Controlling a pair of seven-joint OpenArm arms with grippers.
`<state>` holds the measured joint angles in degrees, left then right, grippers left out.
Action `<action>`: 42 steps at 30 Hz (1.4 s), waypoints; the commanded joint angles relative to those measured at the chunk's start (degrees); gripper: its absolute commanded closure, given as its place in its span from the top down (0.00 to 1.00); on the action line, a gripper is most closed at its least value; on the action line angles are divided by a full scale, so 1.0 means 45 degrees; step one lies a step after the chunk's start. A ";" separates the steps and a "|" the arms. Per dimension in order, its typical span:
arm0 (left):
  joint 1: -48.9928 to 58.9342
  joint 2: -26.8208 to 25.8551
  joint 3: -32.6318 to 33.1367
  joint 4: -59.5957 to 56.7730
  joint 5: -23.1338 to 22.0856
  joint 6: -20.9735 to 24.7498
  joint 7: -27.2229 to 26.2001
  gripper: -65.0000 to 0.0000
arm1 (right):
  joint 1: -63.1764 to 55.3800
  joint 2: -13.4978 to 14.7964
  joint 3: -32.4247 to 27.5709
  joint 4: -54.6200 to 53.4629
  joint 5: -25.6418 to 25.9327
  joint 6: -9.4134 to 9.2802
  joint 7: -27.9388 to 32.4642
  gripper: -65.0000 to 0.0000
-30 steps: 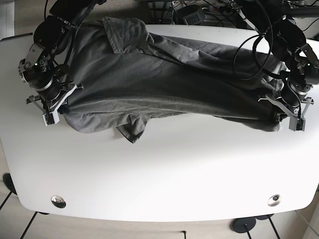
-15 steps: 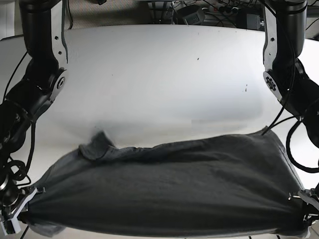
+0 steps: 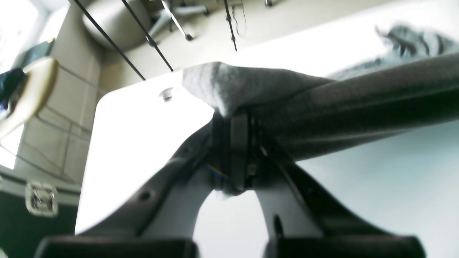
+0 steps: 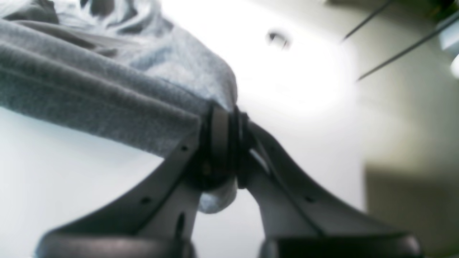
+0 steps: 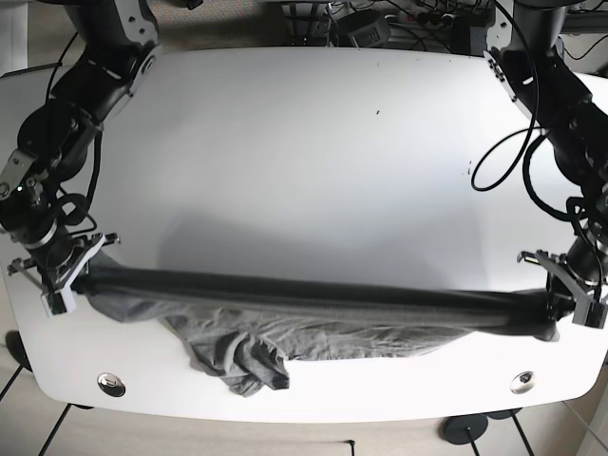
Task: Fold the T-shirt properly
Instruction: 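Lift the shirt edge with both grippers and pull it taut, laying it flat, then release and regrasp the shirt edge with both grippers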
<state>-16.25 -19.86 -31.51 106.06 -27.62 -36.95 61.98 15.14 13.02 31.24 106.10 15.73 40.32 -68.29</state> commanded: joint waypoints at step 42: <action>0.4324 0.1316 -0.2815 0.1212 0.0247 -0.0678 -0.0244 0.43 | -0.4272 -0.1007 0.1428 0.1808 0.0852 -0.0070 0.0006 0.88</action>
<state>3.66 -12.93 -43.92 110.72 -26.11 -40.10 61.69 -4.71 7.68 37.76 113.01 19.77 40.03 -69.49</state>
